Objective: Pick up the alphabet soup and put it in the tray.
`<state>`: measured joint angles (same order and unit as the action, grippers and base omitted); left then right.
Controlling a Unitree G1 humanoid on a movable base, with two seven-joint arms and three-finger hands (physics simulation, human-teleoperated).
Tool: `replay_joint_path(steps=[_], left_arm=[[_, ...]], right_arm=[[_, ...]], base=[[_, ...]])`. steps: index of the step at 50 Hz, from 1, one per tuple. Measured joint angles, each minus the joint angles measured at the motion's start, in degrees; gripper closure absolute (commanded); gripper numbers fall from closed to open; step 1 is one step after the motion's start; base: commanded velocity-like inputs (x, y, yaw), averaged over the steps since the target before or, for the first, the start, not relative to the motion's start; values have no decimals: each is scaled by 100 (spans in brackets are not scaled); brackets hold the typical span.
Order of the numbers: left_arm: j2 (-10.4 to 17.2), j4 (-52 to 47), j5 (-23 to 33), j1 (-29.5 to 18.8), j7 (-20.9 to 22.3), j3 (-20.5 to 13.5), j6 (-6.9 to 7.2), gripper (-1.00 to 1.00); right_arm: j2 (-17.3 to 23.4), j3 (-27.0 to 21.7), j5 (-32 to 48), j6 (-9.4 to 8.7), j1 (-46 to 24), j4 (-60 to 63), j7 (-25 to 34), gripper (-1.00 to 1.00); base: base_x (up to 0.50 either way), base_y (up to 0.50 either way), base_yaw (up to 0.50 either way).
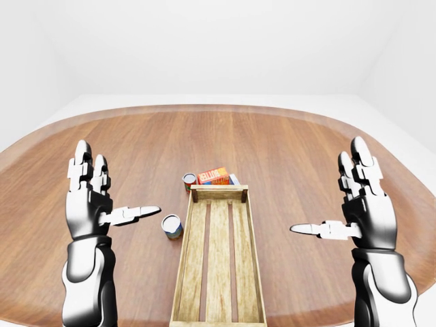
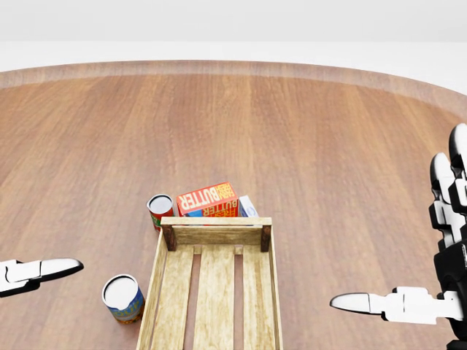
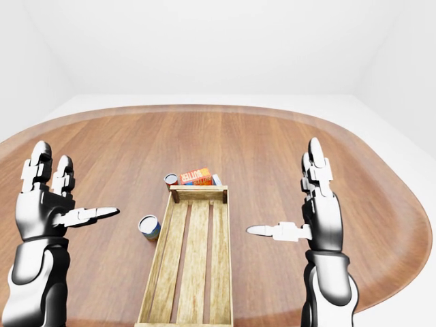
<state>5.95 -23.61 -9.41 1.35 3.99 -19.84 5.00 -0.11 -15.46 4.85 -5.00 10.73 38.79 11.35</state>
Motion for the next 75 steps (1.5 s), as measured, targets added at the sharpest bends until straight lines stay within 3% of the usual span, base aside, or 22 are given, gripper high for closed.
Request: replay_joint_path(steps=[12,23,45,53,60,67,75], left_arm=[[60,-53,21,20,171,13,0,-100],[334,437,809,-234,736,164,0,-100],[932,2204,3501,-1050,1896,868,0,-100],[1100,3028,4393,-1519,2129,1056,0,-100],[1458,1276,3897,-1507,3577,402,0,-100],[1652,271,3663,-1532,3601,91,0,-100],[1675,211,3856,-1592,3601,131,0,-100]], right_arm=[[-17,-54,-129,0,-5,60,-29,-98],[-23,-80,-197,0,9,72,-44,-98],[-33,-112,-301,0,17,106,-40,-98],[-48,-136,-350,0,54,197,-11,-98],[-59,-100,-293,0,24,153,-91,-98],[-58,-80,-275,0,14,129,-140,-98],[-61,-83,-287,0,39,128,-159,-98]], base=[[0,0,0],[0,0,0],[0,0,0],[0,0,0],[0,0,0],[0,0,0],[0,0,0]])
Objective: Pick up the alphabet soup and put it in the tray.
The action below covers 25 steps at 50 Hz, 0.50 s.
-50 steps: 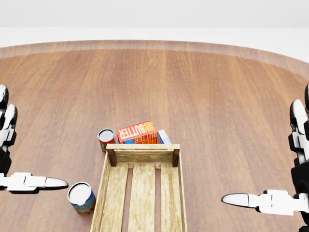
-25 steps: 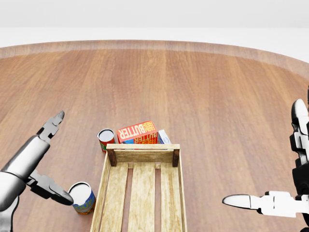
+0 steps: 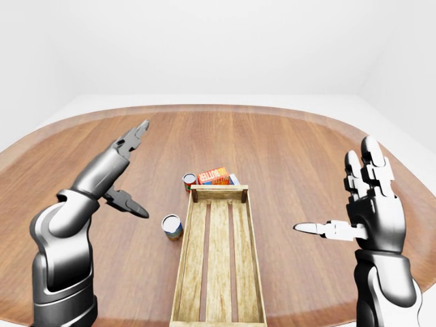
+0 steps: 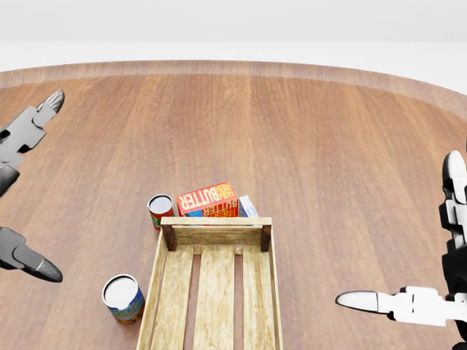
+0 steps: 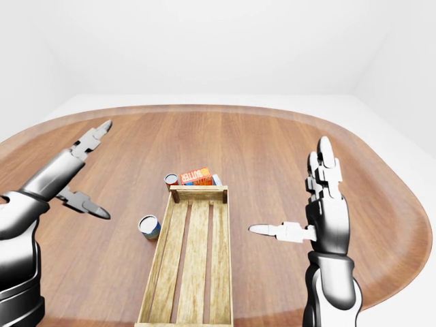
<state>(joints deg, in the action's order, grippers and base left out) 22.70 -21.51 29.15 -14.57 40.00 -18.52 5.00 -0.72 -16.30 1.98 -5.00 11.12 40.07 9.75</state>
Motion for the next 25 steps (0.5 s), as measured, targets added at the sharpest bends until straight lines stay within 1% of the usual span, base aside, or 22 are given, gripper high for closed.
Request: replay_joint_path(steps=[6,18,25], left_arm=[[-32,379,230,-112,0,154,0,-100],[-84,1490,632,-384,0,462,0,-100],[-70,2105,842,-548,-91,590,0,-100]], right_arm=[[-6,-11,-6,0,15,39,2,-98],[-16,-26,-13,0,27,76,11,-98],[-23,-45,-24,0,40,84,20,-98]], base=[[0,0,0],[0,0,0],[0,0,0]])
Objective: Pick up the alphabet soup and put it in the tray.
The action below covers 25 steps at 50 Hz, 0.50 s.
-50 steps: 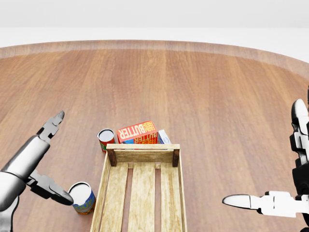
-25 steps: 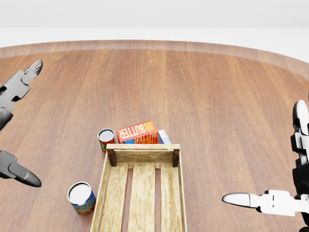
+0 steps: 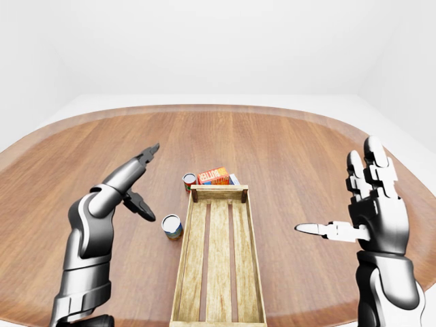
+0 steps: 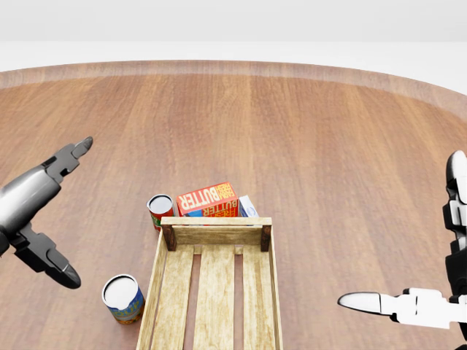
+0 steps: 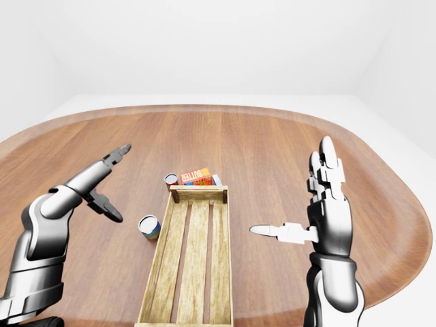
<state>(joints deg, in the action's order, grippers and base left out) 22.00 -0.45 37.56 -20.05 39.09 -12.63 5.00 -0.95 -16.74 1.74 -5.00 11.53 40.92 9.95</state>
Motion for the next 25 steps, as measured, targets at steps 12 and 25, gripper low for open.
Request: replay_joint_path(steps=[12,25], left_arm=[[27,1117,392,-302,-193,257,0,-100],[-28,2208,795,-539,-413,542,-48,-100]], right_arm=[[-8,-29,-13,0,4,14,4,-98],[-5,-52,-12,0,4,1,7,-98]], base=[[0,0,0],[0,0,0]])
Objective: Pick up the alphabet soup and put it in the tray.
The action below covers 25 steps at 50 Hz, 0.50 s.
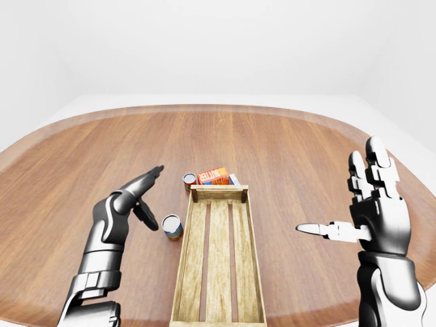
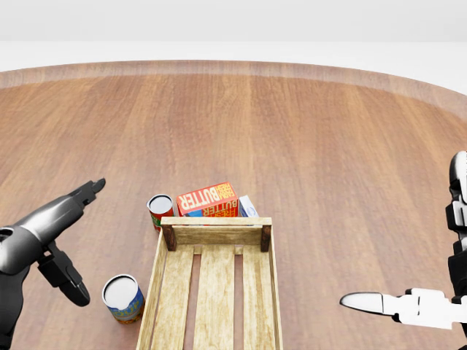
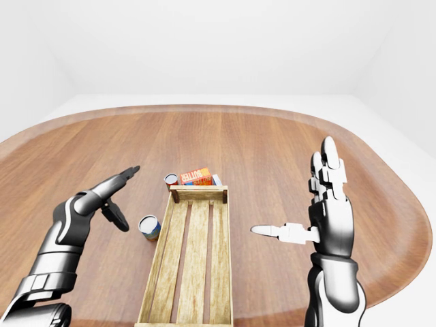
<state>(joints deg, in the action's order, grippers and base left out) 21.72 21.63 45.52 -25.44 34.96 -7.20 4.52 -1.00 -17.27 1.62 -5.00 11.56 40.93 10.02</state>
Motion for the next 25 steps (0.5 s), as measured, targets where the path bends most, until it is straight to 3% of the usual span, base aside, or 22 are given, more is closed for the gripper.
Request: replay_joint_path(steps=[25], left_arm=[[-176,1653,370,-374,-467,376,-438,-100]], right_arm=[[-7,-21,49,0,17,-74,-11,-98]], base=[[0,0,0]])
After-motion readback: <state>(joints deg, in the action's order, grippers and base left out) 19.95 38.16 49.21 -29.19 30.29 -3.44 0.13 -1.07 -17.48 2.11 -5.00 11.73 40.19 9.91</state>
